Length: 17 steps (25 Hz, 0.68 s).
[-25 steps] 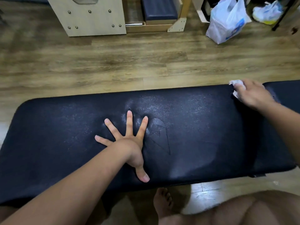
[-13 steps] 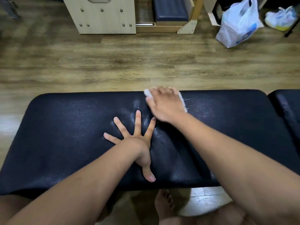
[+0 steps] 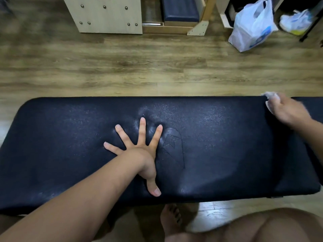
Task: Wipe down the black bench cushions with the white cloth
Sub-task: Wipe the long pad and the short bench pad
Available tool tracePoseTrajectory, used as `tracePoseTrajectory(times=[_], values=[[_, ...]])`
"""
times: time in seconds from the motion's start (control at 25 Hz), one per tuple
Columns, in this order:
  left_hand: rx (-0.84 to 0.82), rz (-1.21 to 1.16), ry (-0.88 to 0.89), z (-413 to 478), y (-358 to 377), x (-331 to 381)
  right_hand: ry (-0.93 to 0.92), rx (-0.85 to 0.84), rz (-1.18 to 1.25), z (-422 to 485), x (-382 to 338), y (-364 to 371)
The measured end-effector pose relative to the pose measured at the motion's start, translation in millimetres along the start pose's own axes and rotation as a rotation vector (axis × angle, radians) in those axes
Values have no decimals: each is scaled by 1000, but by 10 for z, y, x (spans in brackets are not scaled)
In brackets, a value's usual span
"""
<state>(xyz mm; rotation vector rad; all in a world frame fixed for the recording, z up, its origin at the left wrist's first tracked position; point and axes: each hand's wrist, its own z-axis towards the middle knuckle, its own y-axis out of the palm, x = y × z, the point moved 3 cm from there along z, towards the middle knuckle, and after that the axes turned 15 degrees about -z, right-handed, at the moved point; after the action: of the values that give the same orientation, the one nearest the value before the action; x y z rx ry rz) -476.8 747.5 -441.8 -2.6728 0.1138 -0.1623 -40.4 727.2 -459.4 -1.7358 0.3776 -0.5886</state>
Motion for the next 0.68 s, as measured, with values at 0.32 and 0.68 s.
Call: tracePoseTrajectory(times=[0.32,0.68], values=[[-17,11,-41,-23,-12,5,31,53,21,-64,-394,-179],[23,22,-71,-94,10,64,-710,183,-44,-933,-2296,-164]])
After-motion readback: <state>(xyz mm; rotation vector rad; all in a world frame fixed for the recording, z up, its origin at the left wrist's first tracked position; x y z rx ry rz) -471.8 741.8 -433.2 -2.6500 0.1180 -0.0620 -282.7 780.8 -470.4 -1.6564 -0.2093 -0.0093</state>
